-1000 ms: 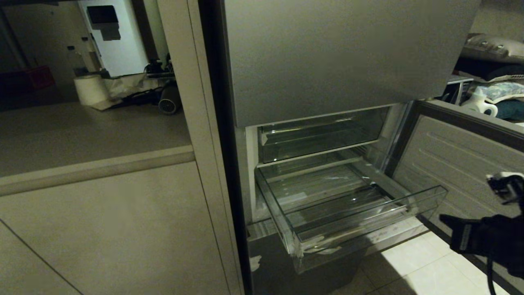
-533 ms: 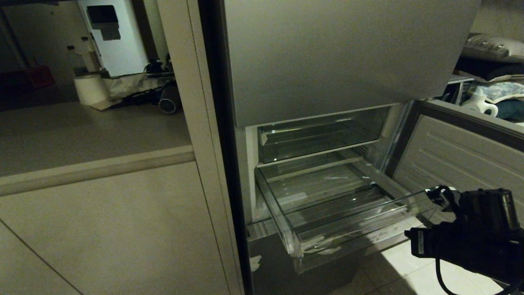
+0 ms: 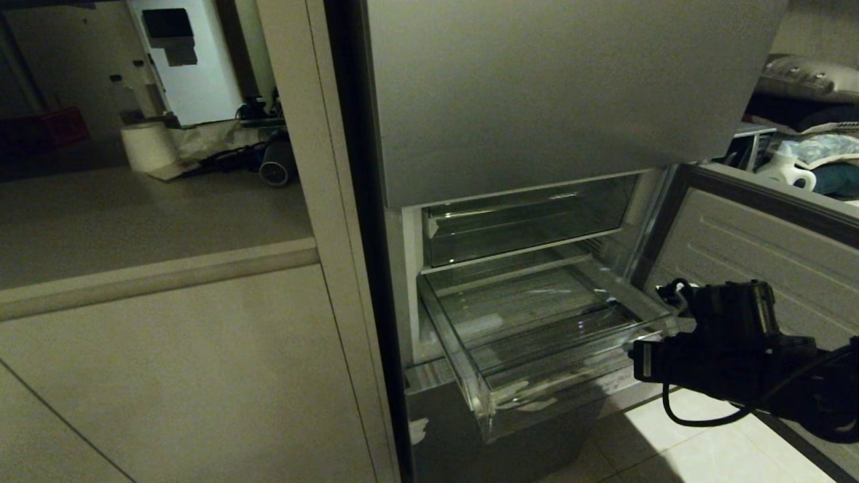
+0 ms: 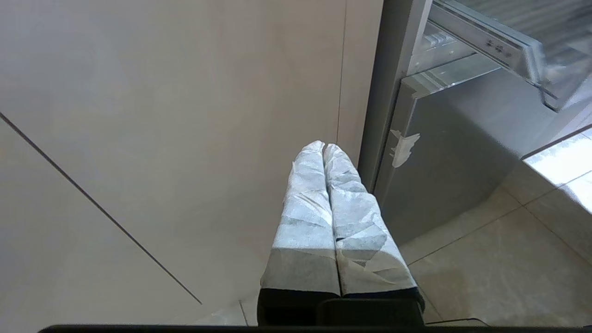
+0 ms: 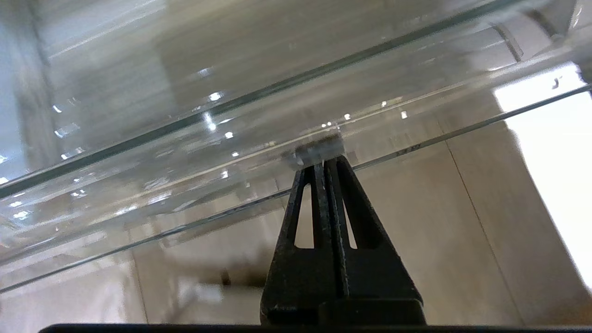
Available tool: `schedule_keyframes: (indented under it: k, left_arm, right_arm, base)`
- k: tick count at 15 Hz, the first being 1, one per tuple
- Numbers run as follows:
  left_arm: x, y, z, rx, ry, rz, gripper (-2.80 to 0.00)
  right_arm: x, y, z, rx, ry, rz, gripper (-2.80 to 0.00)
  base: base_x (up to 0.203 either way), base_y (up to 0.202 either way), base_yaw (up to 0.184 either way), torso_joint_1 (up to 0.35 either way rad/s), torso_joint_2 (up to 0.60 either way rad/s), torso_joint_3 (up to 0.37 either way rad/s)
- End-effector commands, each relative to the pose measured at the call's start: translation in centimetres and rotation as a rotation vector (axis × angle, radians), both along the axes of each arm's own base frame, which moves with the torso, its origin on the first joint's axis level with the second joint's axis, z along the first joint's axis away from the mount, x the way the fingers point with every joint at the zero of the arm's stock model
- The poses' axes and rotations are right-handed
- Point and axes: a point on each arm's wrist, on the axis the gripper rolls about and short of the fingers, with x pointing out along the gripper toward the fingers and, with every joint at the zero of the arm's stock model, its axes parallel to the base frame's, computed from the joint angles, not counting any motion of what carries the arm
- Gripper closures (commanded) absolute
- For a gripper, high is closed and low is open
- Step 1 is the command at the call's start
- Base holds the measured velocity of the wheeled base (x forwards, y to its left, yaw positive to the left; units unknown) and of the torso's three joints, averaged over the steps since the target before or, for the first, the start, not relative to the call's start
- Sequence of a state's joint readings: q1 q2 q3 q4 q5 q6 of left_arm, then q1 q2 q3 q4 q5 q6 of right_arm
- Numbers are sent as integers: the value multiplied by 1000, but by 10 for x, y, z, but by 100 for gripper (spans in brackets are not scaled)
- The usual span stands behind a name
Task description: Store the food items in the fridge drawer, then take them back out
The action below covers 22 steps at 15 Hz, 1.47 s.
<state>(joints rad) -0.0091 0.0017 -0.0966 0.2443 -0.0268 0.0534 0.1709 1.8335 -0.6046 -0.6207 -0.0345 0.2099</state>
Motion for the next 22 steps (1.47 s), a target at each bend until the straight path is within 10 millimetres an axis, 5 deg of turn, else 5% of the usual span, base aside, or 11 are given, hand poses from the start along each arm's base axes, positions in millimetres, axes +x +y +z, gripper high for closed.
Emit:
schedule_keyframes:
  k: [1, 14, 19, 22]
  left_arm:
    - [0, 0, 0, 0, 2, 1, 0]
    - [0, 0, 0, 0, 2, -1, 0]
    - [0, 0, 0, 0, 2, -1, 0]
    - [0, 0, 0, 0, 2, 2, 0]
  right_arm:
    - [30, 13, -14, 12, -26, 18, 0]
    - [125, 57, -30, 222, -314, 34, 0]
    - [146, 61, -34, 239, -374, 23, 0]
    - [142, 60, -21, 244, -401, 8, 0]
  base:
    - [0, 0, 0, 0, 0, 0]
    - [0, 0, 0, 0, 0, 0]
    - [0, 0, 0, 0, 0, 0]
    - [0, 0, 0, 0, 0, 0]
